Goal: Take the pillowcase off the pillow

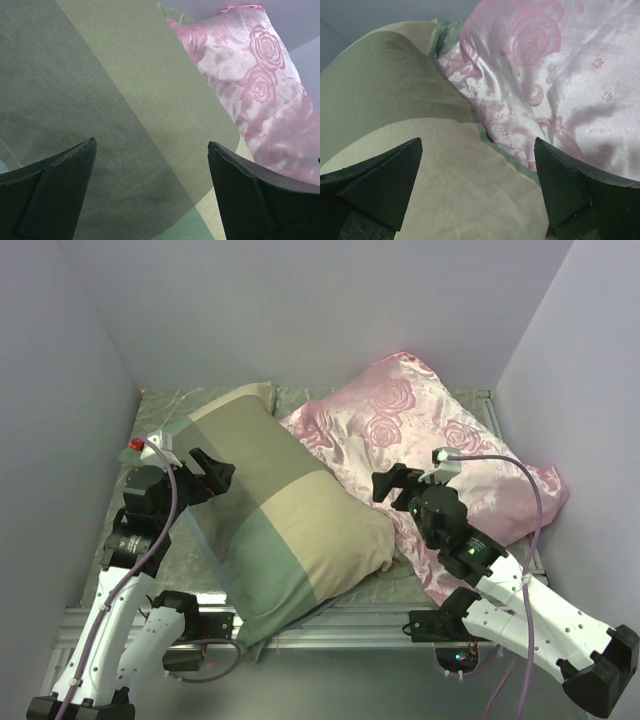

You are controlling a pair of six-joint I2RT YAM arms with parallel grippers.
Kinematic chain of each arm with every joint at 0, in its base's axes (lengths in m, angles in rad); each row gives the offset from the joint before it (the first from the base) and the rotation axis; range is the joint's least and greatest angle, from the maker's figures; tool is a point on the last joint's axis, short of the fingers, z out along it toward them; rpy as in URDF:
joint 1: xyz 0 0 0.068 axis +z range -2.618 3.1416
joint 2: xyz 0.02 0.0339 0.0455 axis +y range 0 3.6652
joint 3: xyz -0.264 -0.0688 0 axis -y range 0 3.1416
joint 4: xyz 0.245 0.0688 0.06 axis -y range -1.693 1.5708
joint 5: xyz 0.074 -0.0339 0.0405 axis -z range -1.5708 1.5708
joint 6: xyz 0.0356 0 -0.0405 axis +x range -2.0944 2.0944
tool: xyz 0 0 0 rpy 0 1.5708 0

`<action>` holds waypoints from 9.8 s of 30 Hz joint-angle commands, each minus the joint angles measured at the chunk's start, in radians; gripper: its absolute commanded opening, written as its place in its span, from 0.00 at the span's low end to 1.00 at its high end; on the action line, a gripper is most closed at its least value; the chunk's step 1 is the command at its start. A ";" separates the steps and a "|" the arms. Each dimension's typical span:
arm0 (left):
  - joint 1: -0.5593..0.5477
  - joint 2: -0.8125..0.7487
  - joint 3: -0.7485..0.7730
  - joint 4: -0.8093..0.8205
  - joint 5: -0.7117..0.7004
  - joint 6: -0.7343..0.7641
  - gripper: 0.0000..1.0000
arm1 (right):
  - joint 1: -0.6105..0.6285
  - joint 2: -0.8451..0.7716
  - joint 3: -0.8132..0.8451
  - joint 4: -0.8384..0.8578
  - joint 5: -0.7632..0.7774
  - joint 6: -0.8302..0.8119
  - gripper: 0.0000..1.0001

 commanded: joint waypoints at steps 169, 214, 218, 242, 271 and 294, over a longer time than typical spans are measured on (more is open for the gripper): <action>-0.181 0.400 0.490 0.046 -0.153 -0.028 0.00 | -0.299 0.720 0.487 0.062 -0.887 0.158 0.00; -0.141 0.730 0.711 -0.020 0.029 0.061 0.04 | -0.165 0.456 0.287 0.017 -0.484 0.132 0.73; -0.143 0.647 0.544 0.031 0.024 0.024 0.04 | -0.199 0.367 0.370 -0.163 -0.378 0.063 0.77; -0.181 0.651 0.179 0.253 -0.013 -0.157 0.02 | 0.284 0.713 0.709 -0.452 -0.051 0.055 0.75; -0.184 0.691 0.102 0.350 -0.034 -0.228 0.02 | 0.316 0.472 0.484 -0.564 0.041 0.174 0.12; -0.172 0.661 0.281 0.135 -0.025 -0.091 0.47 | 0.333 0.244 -0.158 -0.228 -0.060 0.543 0.46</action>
